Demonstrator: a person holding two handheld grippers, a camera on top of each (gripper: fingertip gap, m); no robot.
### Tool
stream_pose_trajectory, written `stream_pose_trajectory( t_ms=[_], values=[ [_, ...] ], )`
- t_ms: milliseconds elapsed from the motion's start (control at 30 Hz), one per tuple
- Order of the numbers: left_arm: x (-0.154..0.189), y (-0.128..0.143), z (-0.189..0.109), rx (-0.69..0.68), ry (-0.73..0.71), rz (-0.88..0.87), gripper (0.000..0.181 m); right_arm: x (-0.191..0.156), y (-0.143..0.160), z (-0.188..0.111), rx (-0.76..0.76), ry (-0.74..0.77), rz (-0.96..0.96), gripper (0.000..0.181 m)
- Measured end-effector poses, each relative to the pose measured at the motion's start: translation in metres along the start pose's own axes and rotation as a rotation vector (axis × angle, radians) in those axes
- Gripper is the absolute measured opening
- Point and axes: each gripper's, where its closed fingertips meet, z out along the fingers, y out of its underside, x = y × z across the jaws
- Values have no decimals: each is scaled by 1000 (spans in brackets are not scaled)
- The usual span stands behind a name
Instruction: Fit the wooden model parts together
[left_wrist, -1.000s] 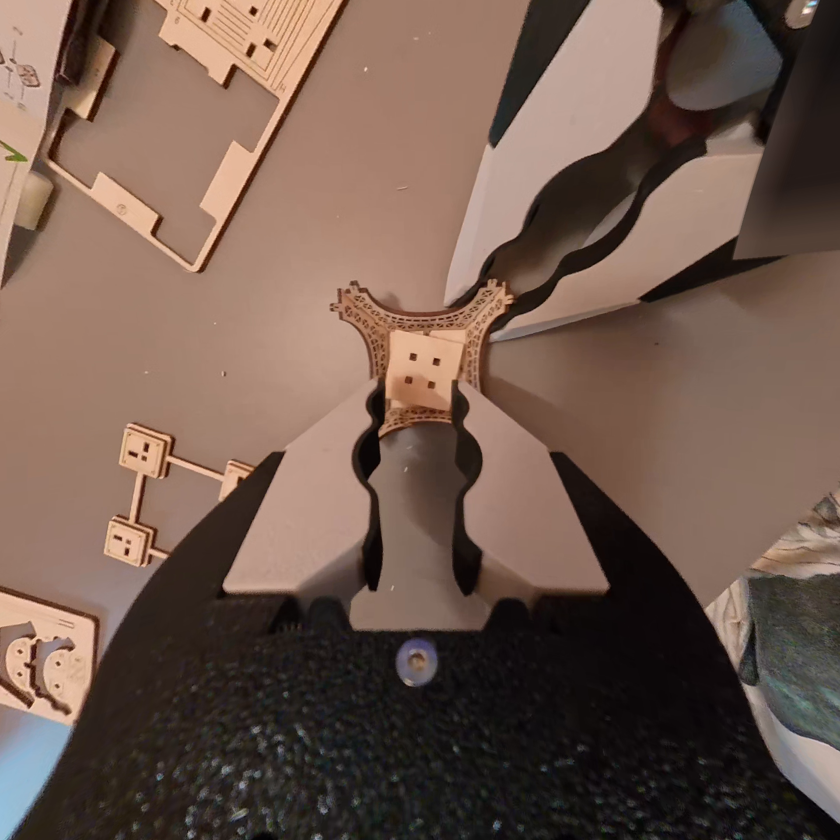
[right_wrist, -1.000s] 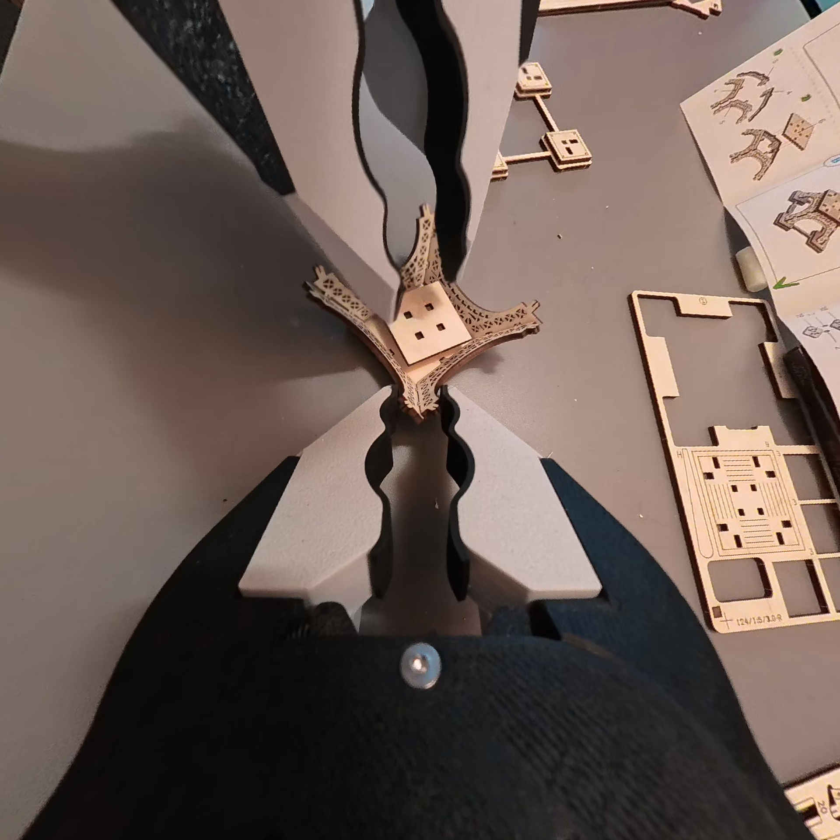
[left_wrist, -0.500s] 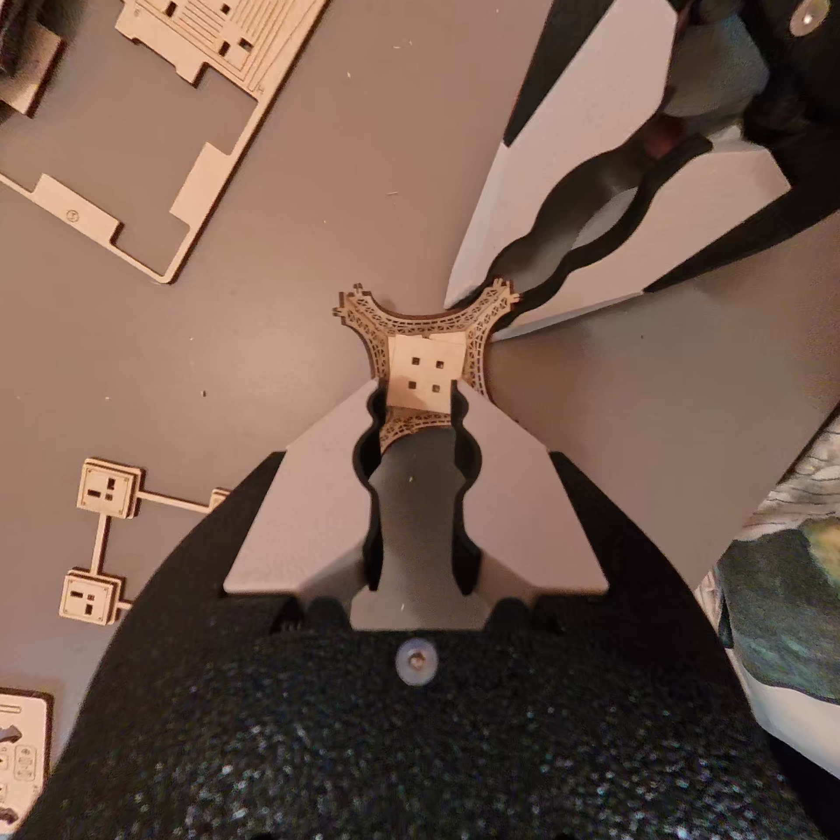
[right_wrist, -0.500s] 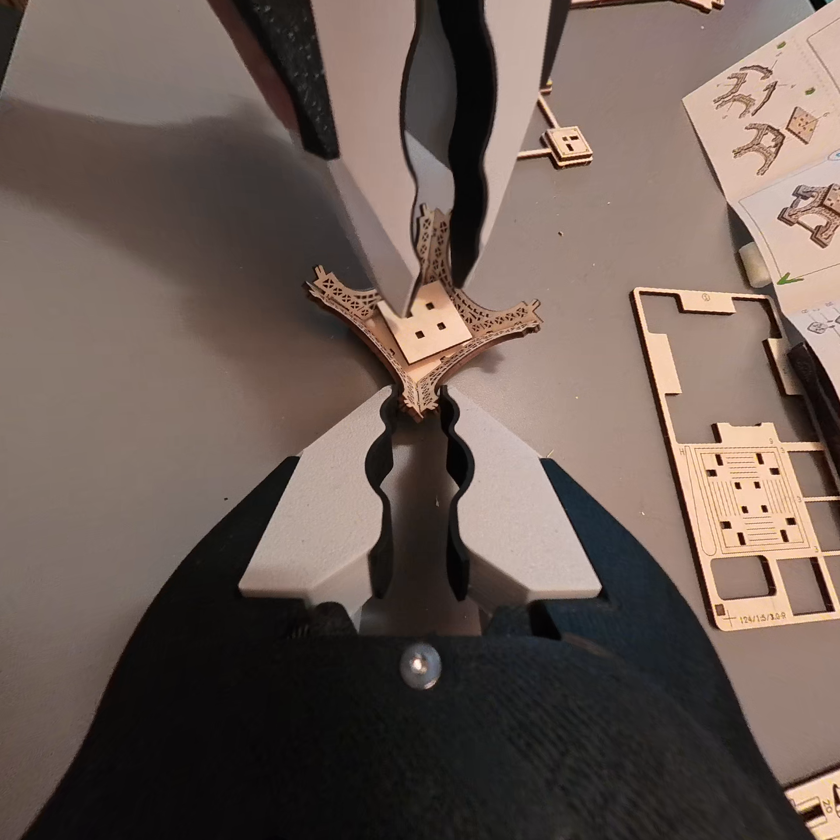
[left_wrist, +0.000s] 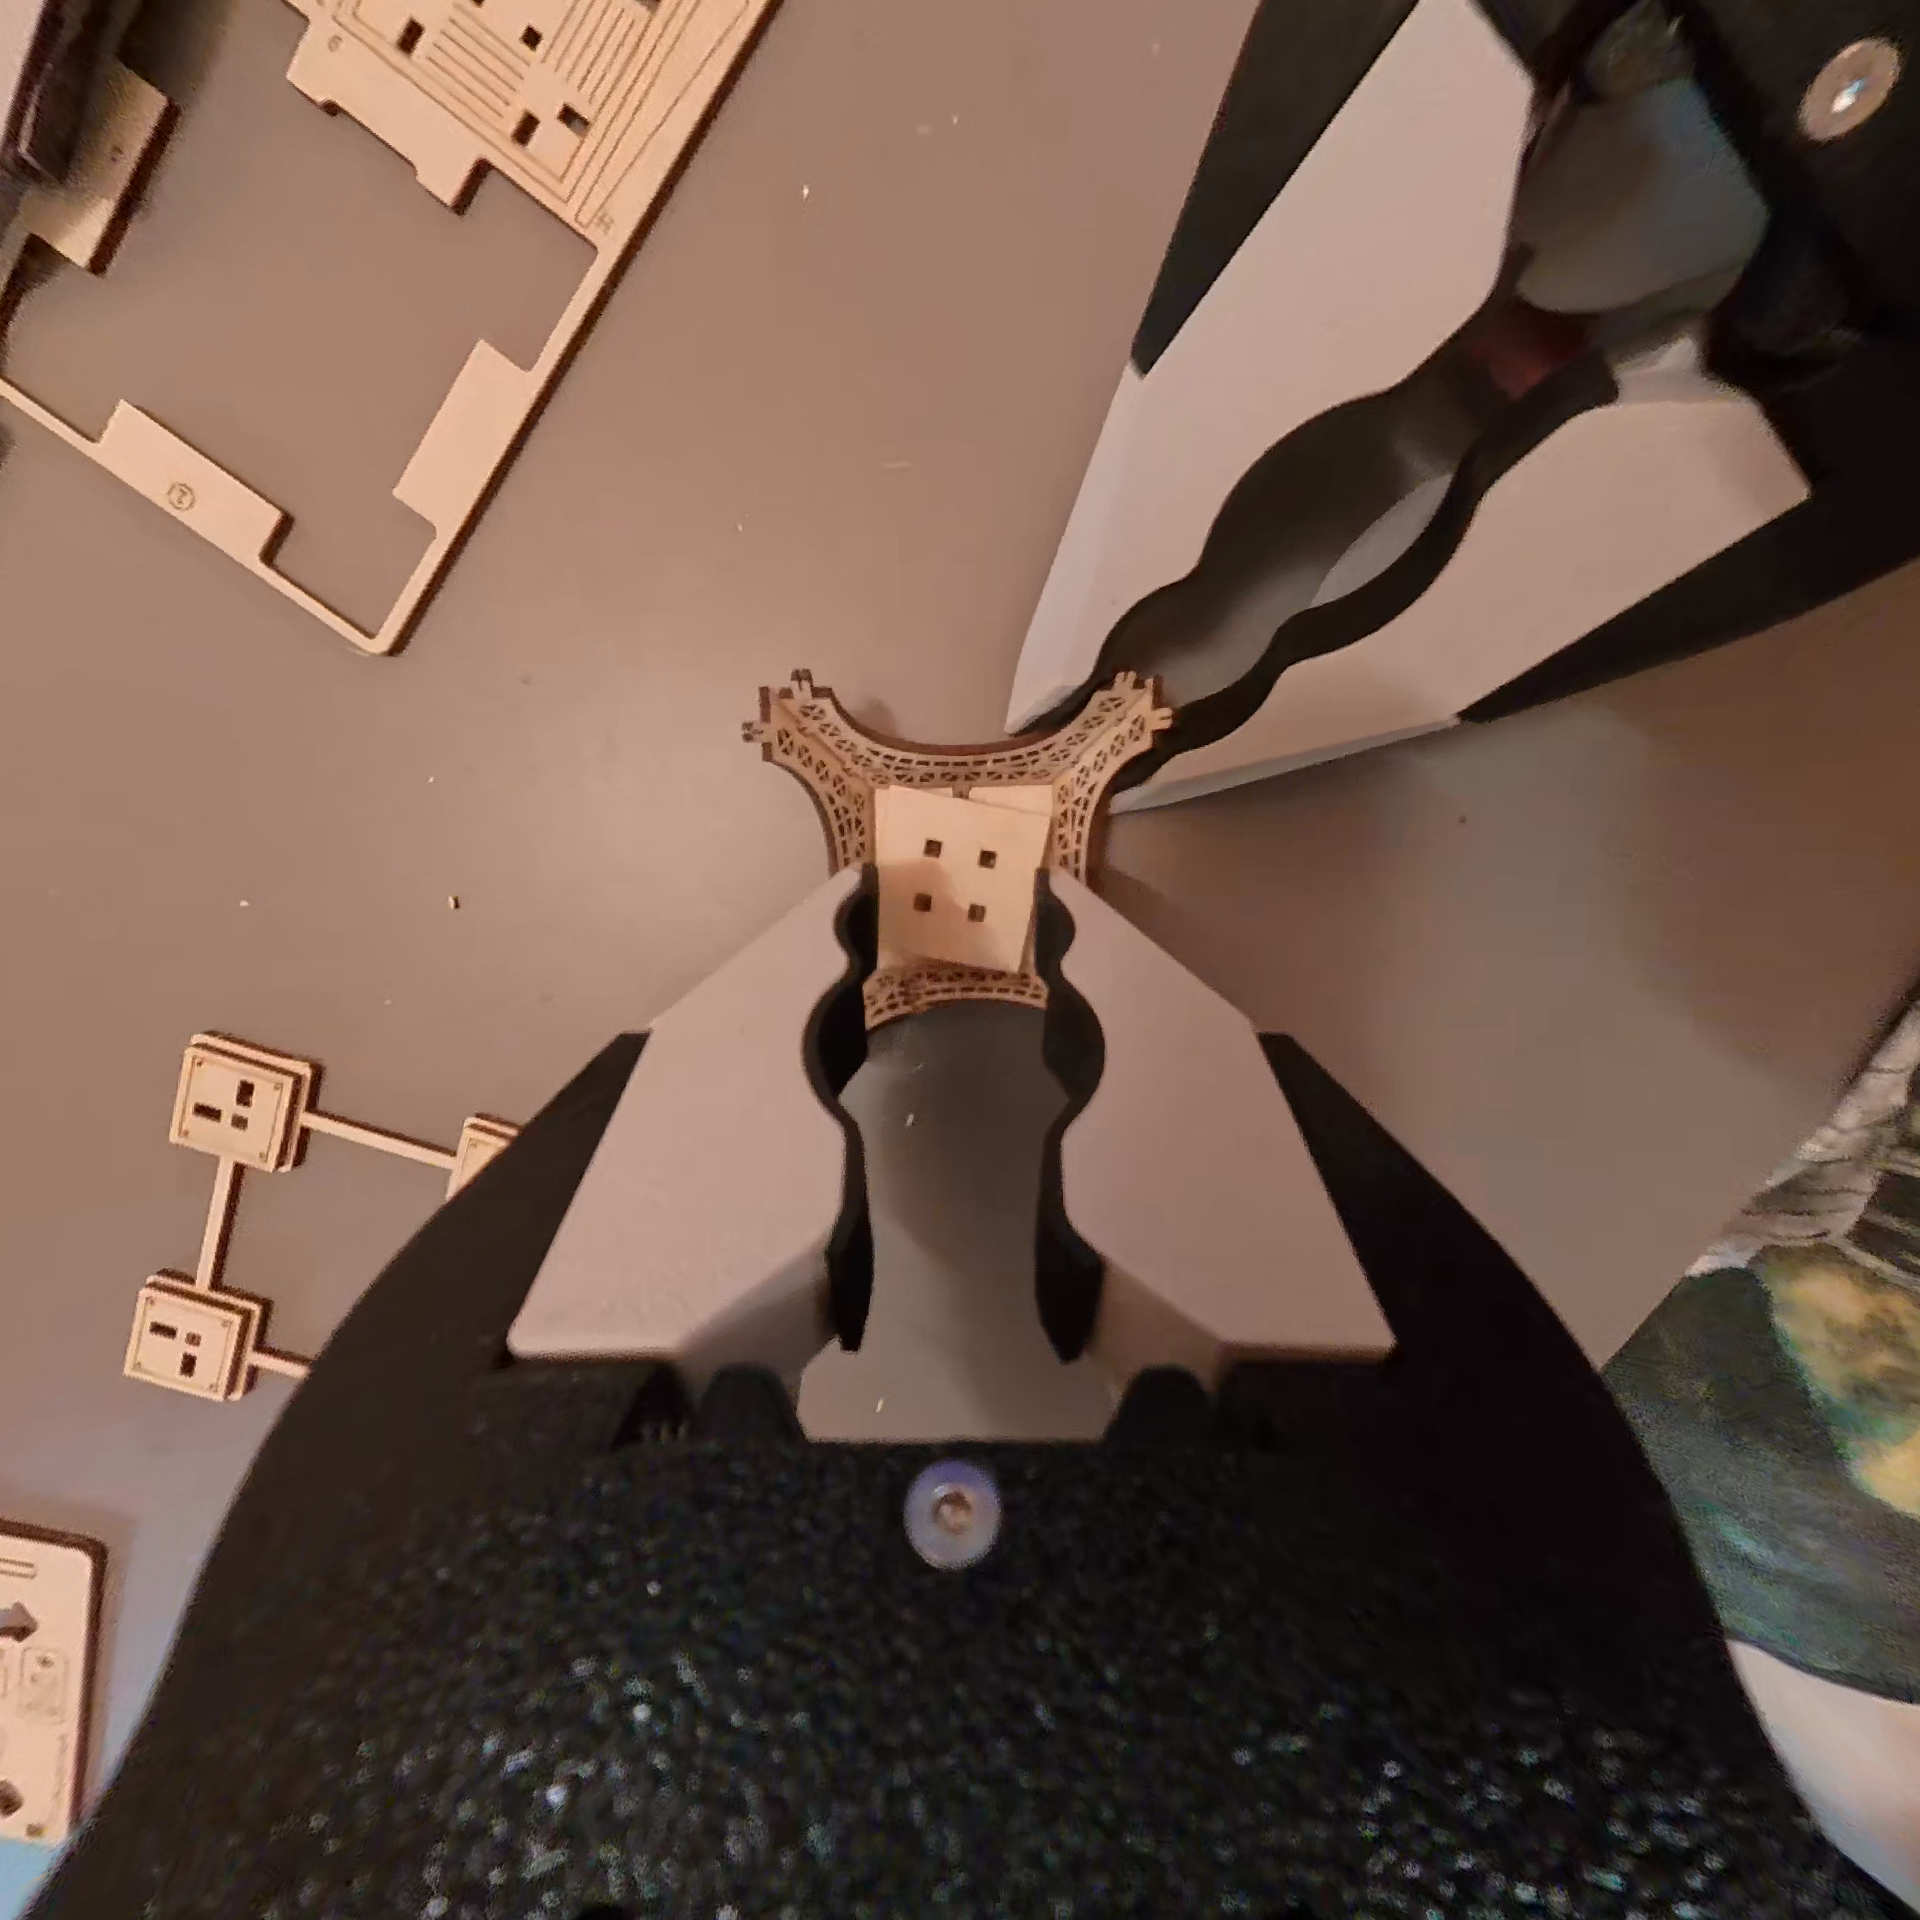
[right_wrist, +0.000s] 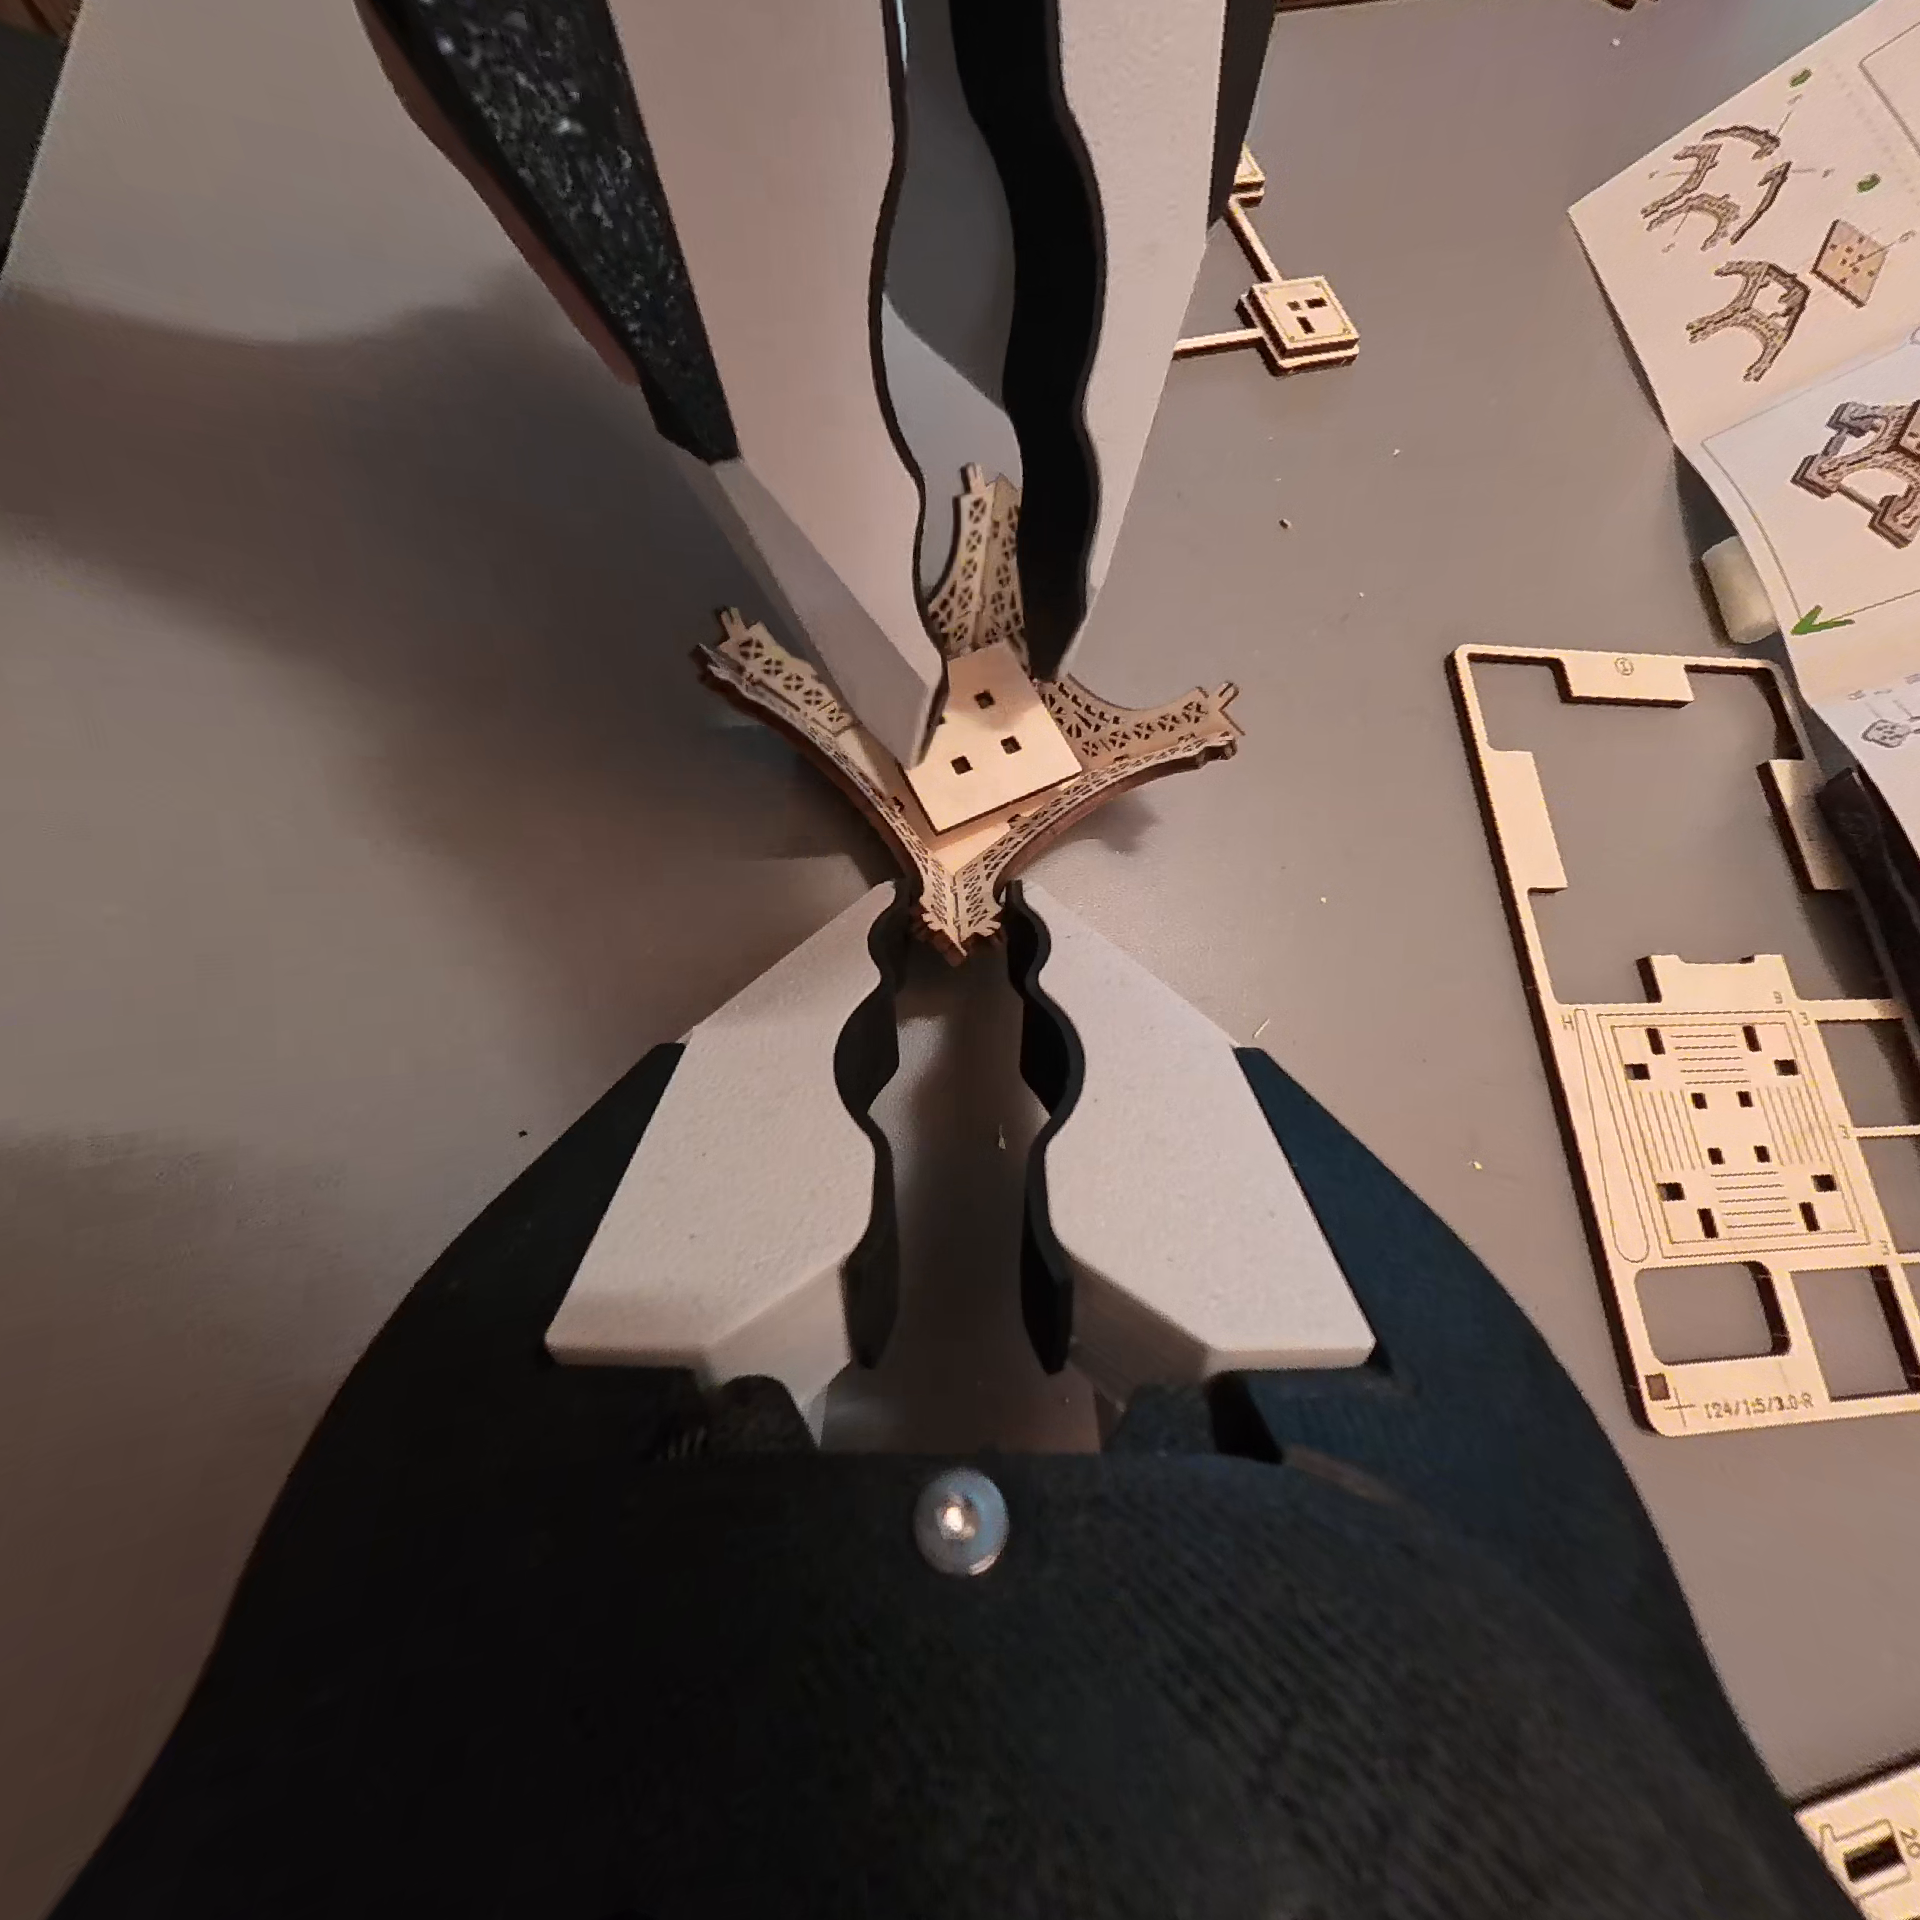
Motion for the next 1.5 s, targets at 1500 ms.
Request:
stream_pose_trajectory(
  t_ms=[1500],
  values=[
    [4,2,4,5,-91,-110,23,-2,-1,-2,-2,-6,11,15]
  ],
)
